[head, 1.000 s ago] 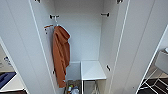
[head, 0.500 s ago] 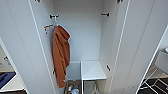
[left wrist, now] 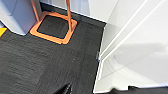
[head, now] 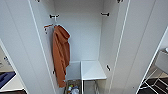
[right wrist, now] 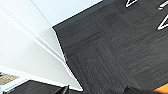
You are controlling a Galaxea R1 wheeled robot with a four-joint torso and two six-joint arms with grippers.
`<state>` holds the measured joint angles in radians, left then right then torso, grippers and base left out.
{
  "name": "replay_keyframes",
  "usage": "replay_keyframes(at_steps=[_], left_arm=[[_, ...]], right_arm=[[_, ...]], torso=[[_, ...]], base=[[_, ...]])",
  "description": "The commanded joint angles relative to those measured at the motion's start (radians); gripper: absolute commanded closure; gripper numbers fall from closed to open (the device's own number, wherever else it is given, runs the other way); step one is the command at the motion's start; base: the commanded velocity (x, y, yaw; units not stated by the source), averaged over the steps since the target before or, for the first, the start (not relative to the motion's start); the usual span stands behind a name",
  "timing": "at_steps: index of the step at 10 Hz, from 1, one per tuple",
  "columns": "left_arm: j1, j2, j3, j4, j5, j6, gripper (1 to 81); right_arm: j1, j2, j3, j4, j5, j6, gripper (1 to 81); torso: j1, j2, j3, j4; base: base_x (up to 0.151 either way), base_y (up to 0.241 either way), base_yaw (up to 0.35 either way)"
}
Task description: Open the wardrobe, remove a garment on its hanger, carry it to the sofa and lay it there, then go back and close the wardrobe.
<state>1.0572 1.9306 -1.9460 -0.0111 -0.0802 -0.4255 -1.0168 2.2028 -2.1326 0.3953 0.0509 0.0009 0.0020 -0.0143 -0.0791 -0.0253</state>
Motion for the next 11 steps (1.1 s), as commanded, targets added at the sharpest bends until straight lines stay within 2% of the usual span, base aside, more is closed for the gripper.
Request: replay_keyframes(at_steps=[1,3,5,9,11], left_arm=[[-0.278,-0.105,-0.062,-0.012,0.181,-0.081,1.0],[-0.415,-0.064,-0.058,-0.059,0.308,-0.081,1.0],[-0.501,0.027,-0.051,-0.069,0.419,-0.081,1.0],[-0.523,0.143,-0.048,-0.121,0.439,-0.081,1.0],[-0.523,0.208,-0.045,-0.136,0.441,-0.081,1.0]], right_arm=[[0.29,-0.107,-0.085,0.163,-0.237,0.004,1.0],[0.38,-0.098,-0.084,0.241,-0.312,0.002,1.0],[0.467,-0.075,-0.082,0.357,-0.385,0.002,1.0],[0.525,-0.026,-0.018,0.554,-0.462,-0.008,1.0],[0.533,-0.003,0.101,0.638,-0.462,-0.015,1.0]], torso=[[0.0,0.0,0.0,0.0],[0.0,0.0,0.0,0.0],[0.0,0.001,-0.001,0.0],[0.001,0.001,-0.002,0.0],[0.002,0.002,-0.003,0.0]], base=[[0.0,0.0,0.0],[0.0,0.0,0.0],[0.0,0.0,0.0],[0.0,0.0,0.0],[0.0,0.0,0.0]])
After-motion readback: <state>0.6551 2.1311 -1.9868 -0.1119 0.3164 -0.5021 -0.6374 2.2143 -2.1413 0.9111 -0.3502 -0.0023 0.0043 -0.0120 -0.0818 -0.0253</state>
